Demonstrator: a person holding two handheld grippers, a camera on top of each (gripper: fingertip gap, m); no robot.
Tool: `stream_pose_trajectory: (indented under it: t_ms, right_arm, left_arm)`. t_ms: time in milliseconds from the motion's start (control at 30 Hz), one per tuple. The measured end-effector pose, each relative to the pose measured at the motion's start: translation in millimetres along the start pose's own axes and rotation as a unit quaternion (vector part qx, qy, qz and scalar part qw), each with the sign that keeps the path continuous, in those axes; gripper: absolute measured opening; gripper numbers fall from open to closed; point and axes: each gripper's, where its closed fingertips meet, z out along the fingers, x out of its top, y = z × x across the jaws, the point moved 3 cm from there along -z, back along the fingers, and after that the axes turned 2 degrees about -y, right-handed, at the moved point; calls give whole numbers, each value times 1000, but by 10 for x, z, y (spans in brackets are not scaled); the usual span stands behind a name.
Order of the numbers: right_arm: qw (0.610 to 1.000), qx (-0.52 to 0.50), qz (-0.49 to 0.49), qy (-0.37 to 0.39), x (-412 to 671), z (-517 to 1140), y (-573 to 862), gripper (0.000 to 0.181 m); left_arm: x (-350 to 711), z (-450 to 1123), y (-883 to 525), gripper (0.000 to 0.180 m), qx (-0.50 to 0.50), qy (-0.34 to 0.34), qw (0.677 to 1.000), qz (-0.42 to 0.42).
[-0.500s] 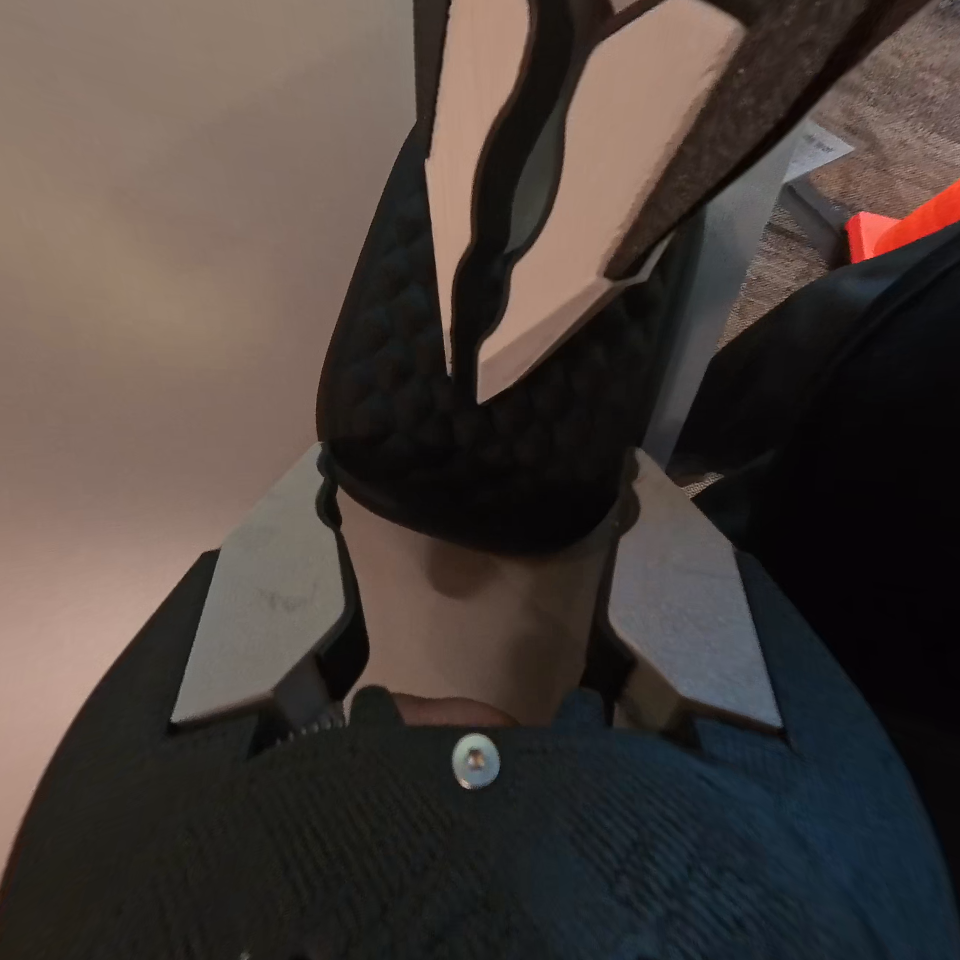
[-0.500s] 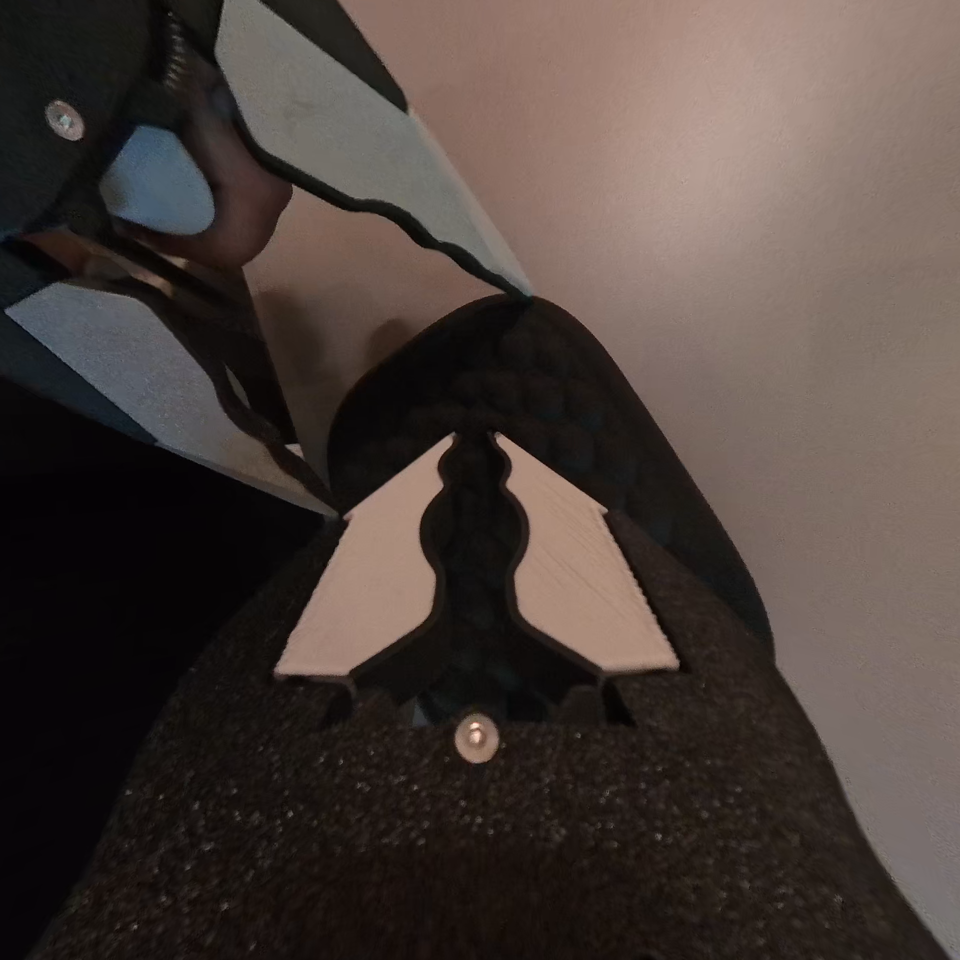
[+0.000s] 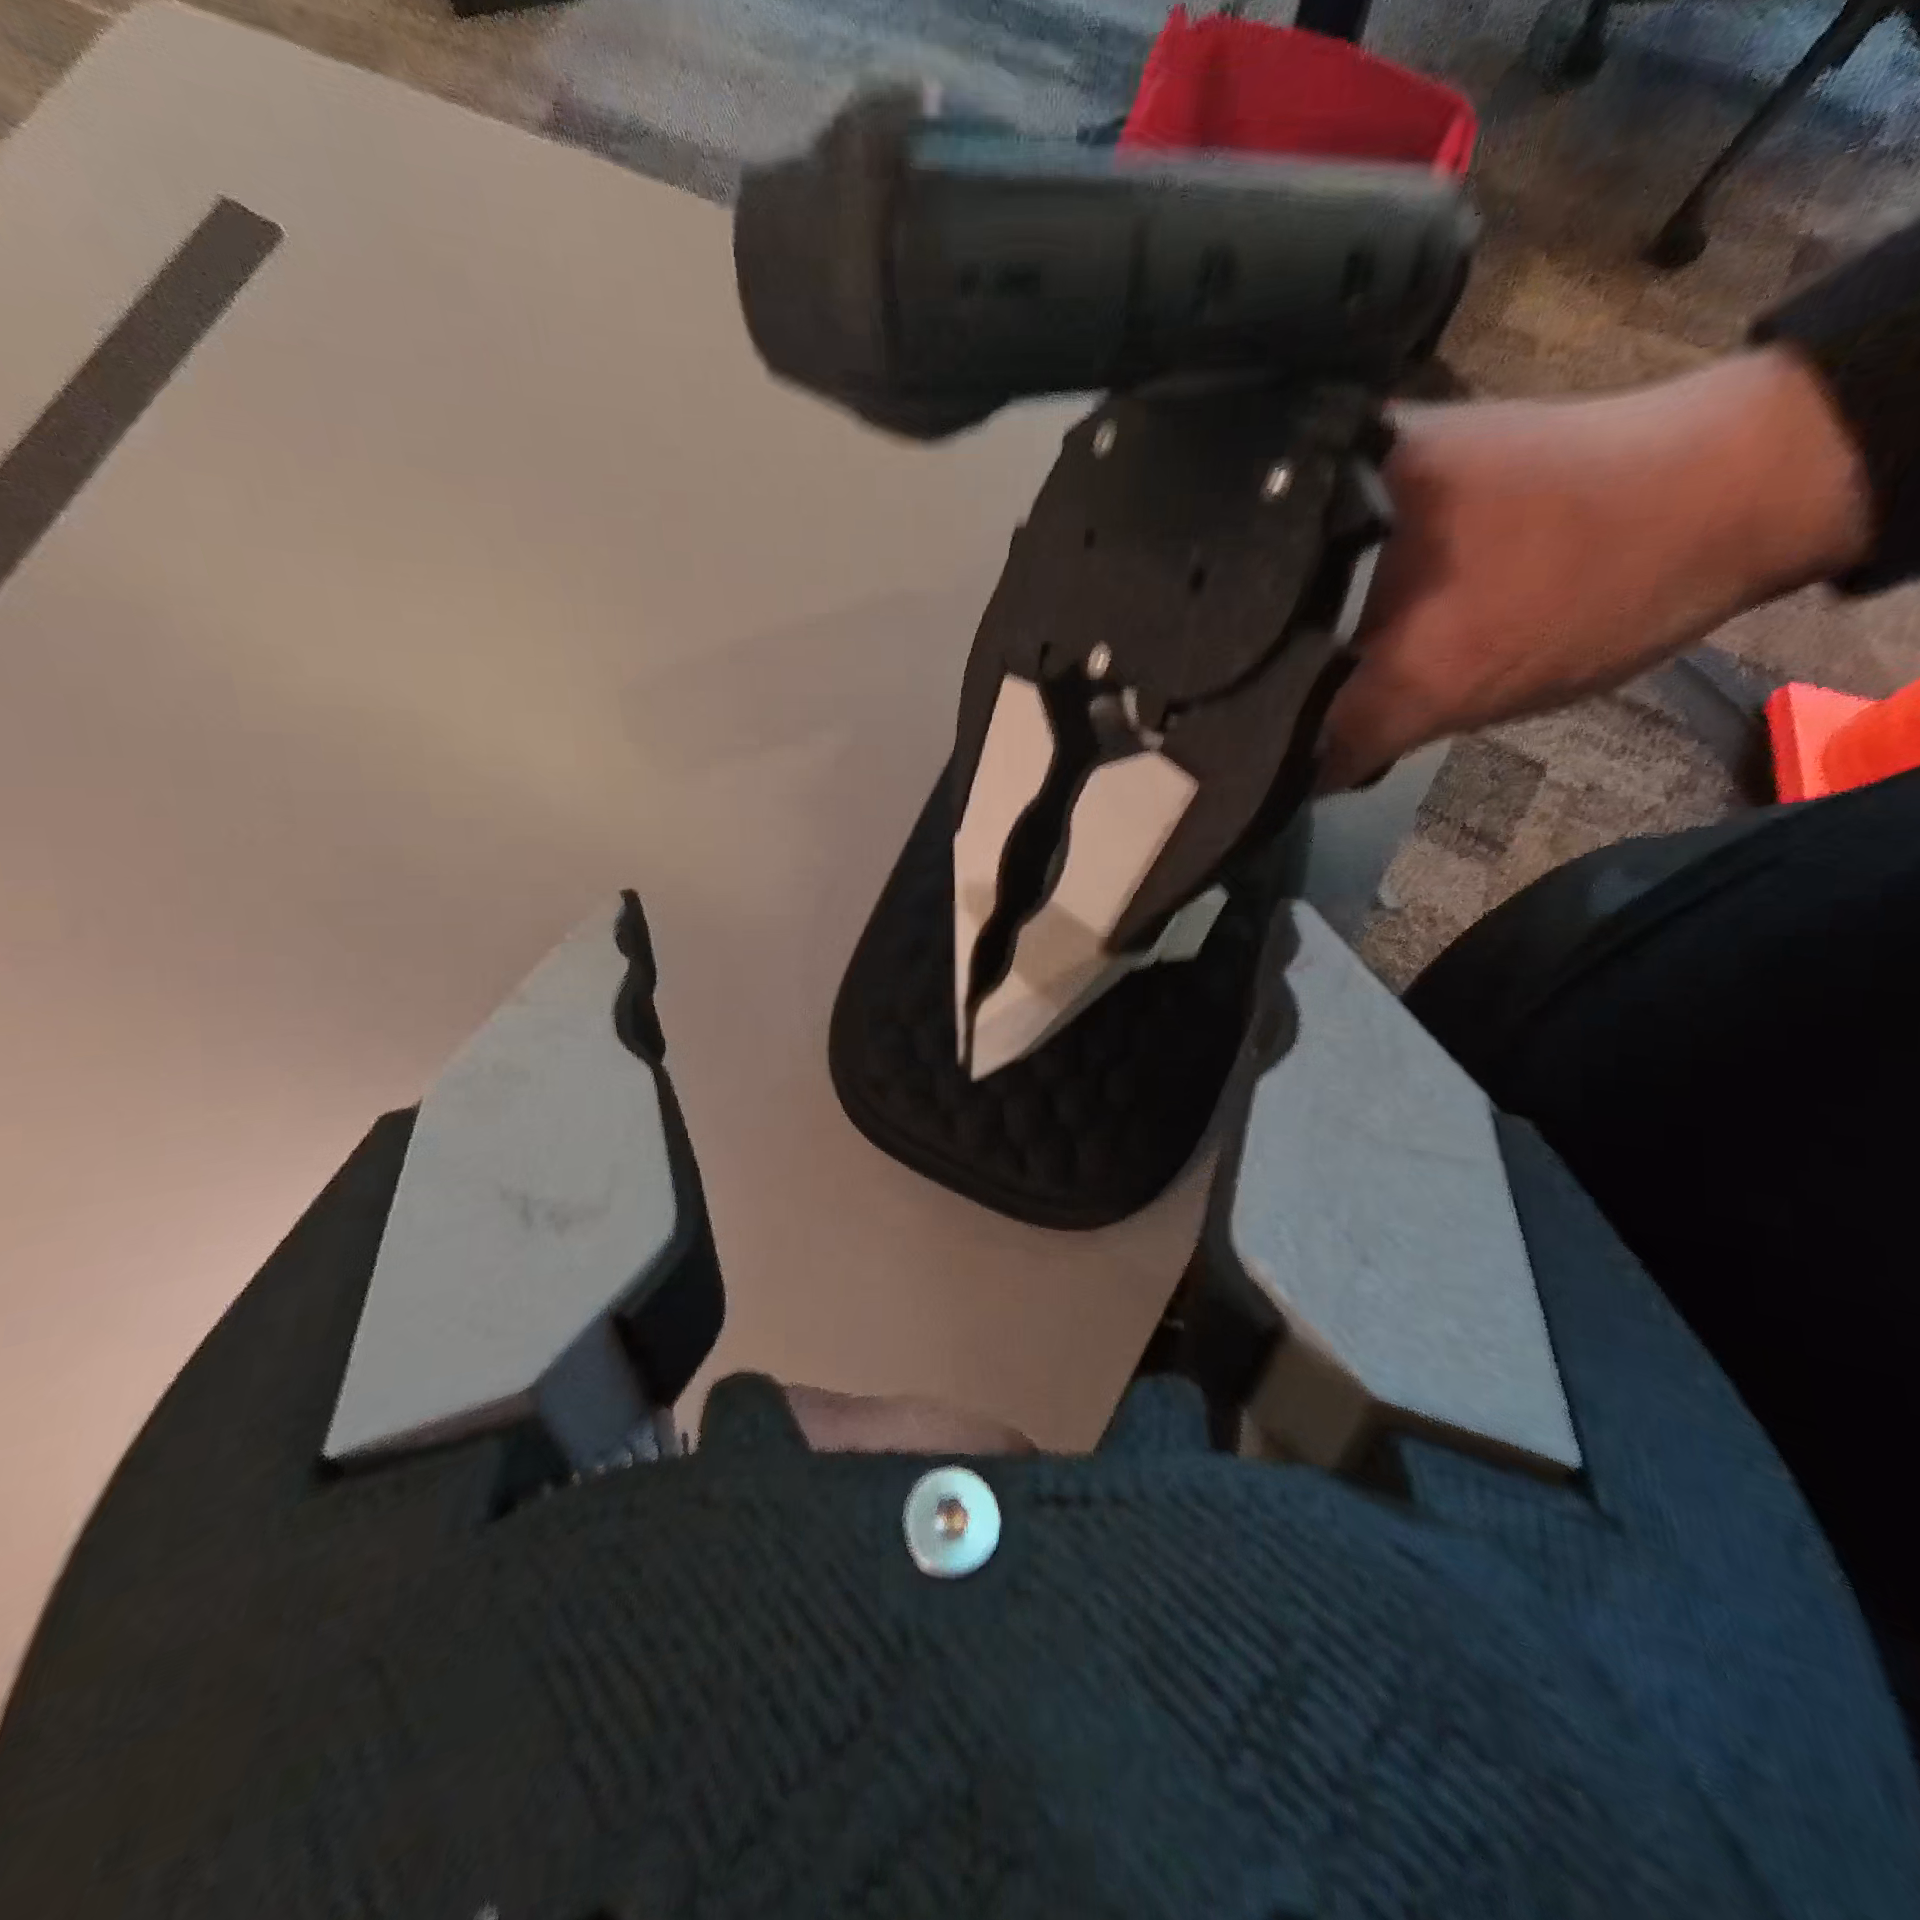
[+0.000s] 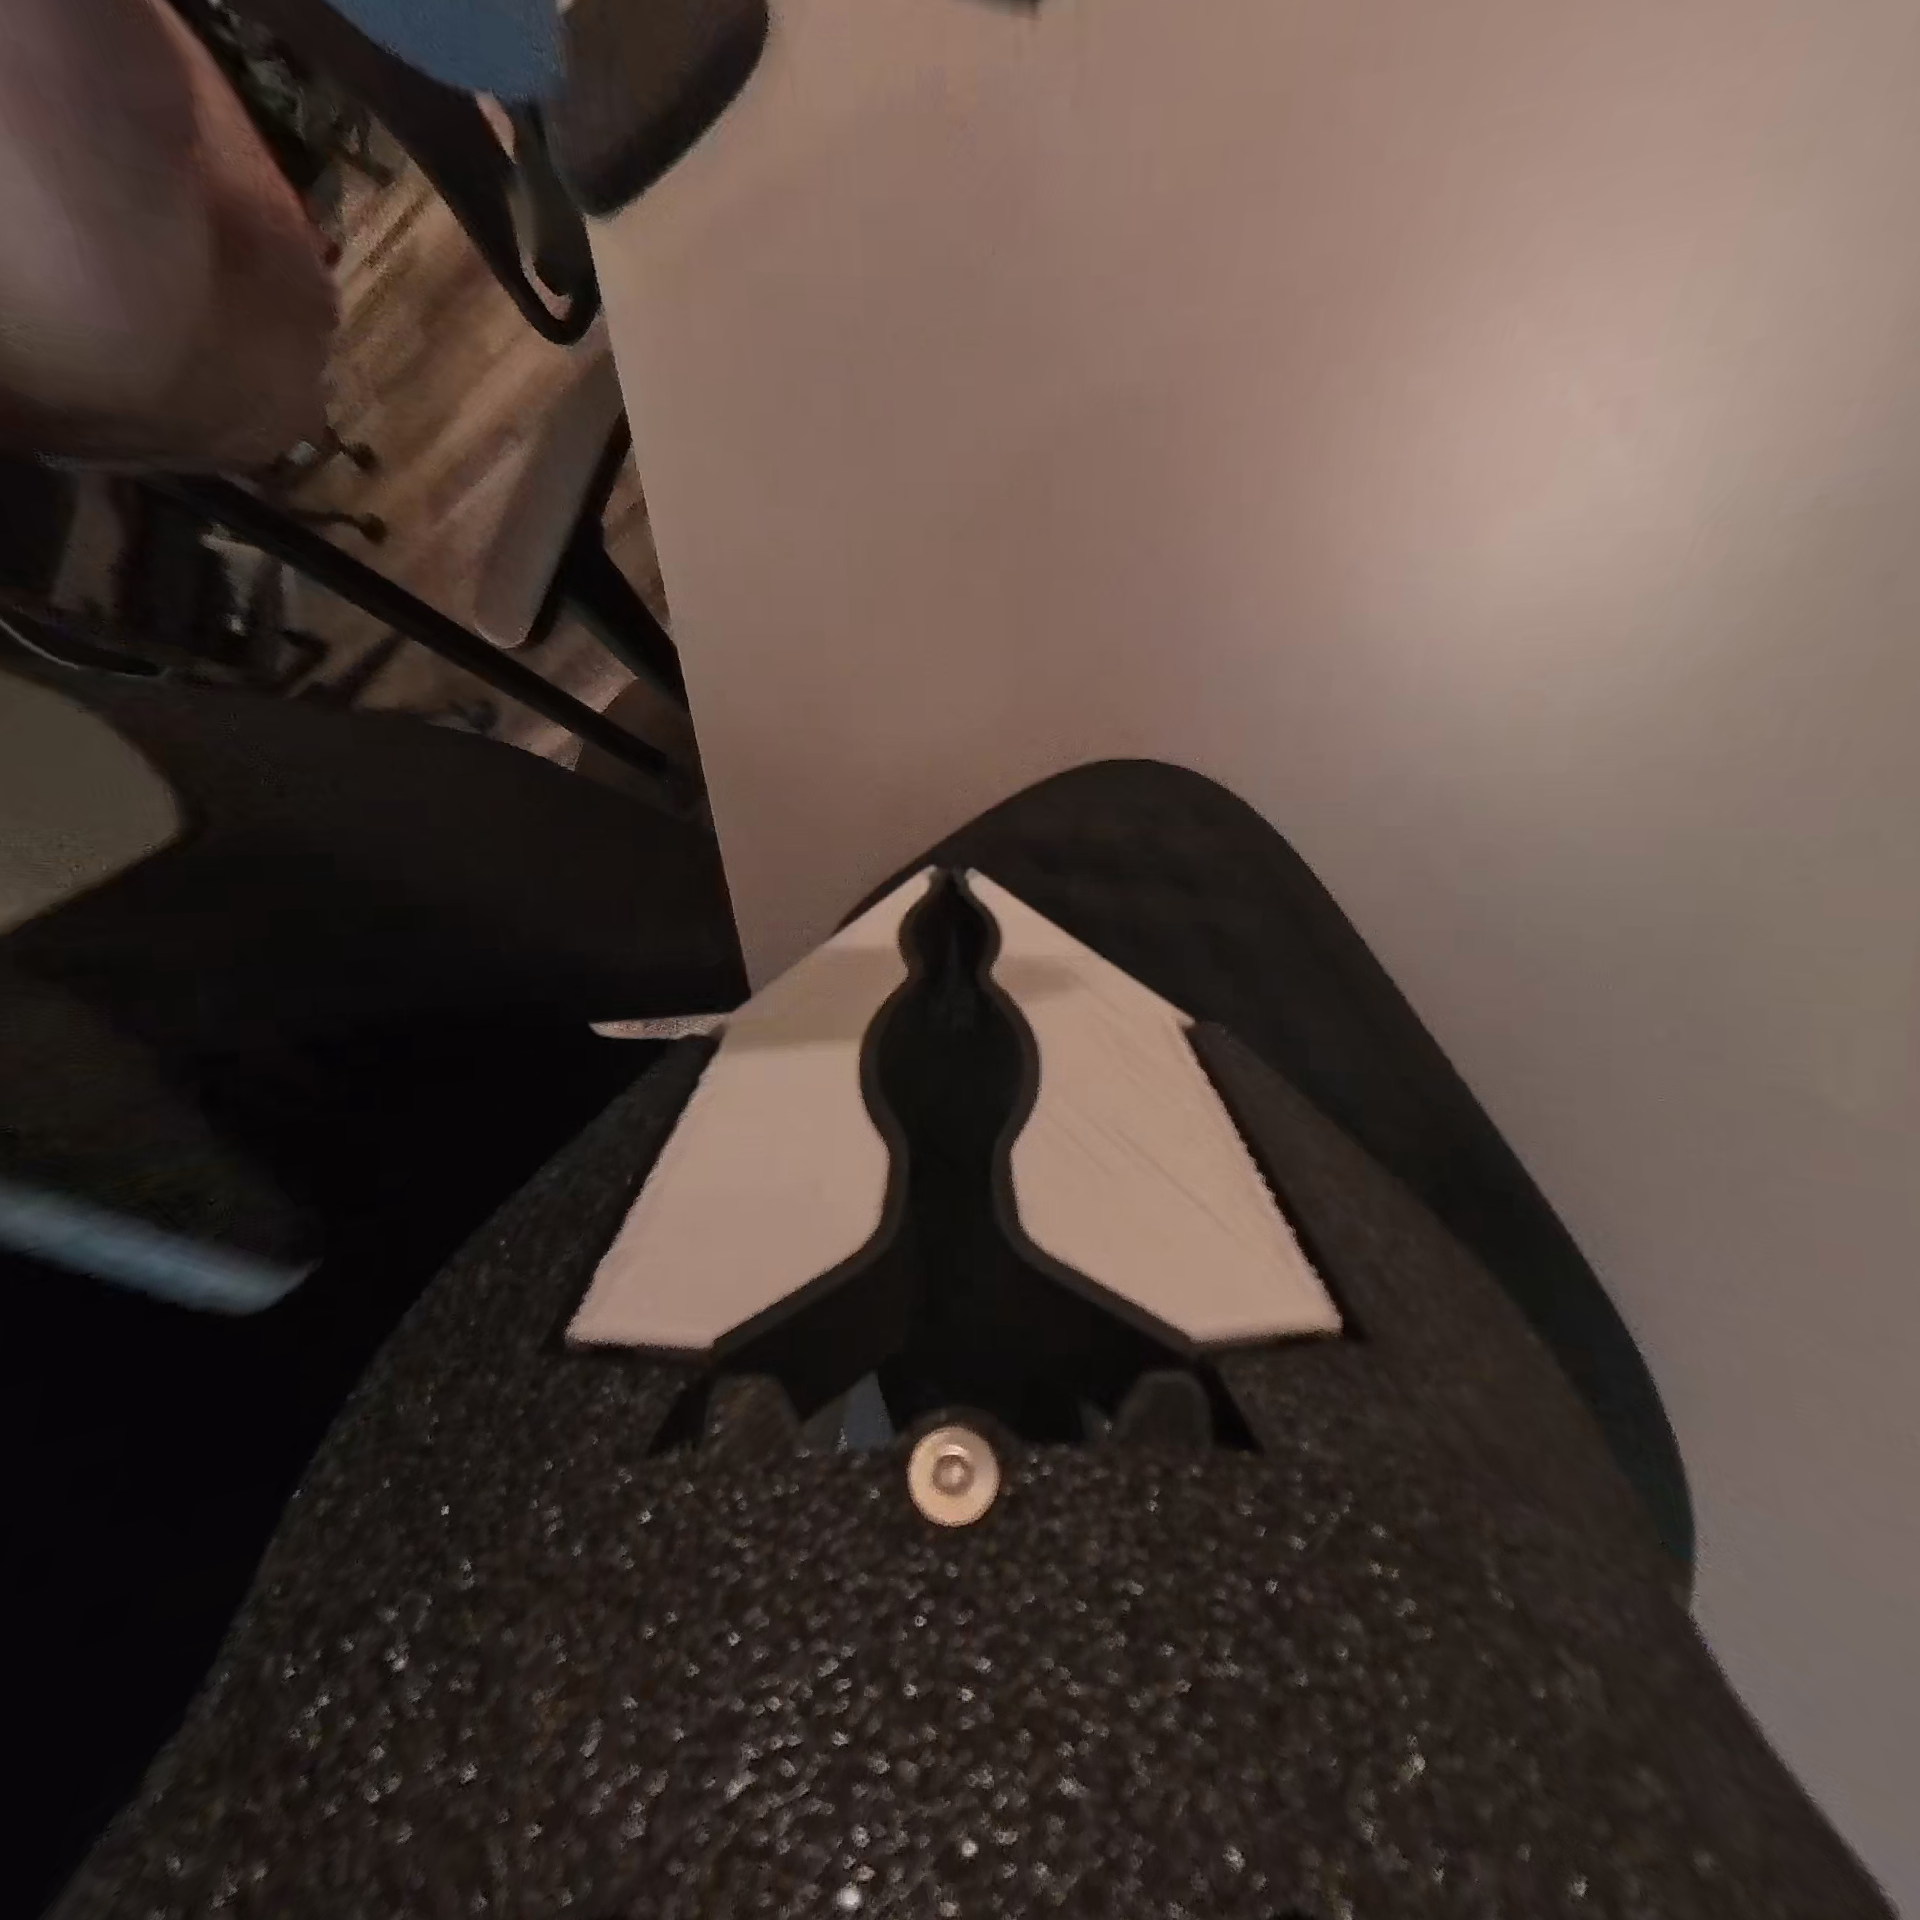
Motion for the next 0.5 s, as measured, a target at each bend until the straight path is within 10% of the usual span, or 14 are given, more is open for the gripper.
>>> stream_pose_trajectory:
  t_ms: [500]
  right_arm:
    - [993,62,92,-33,-162,217,71,0]
  left_arm:
    - [736,-447,157,124,41,2,999,-18]
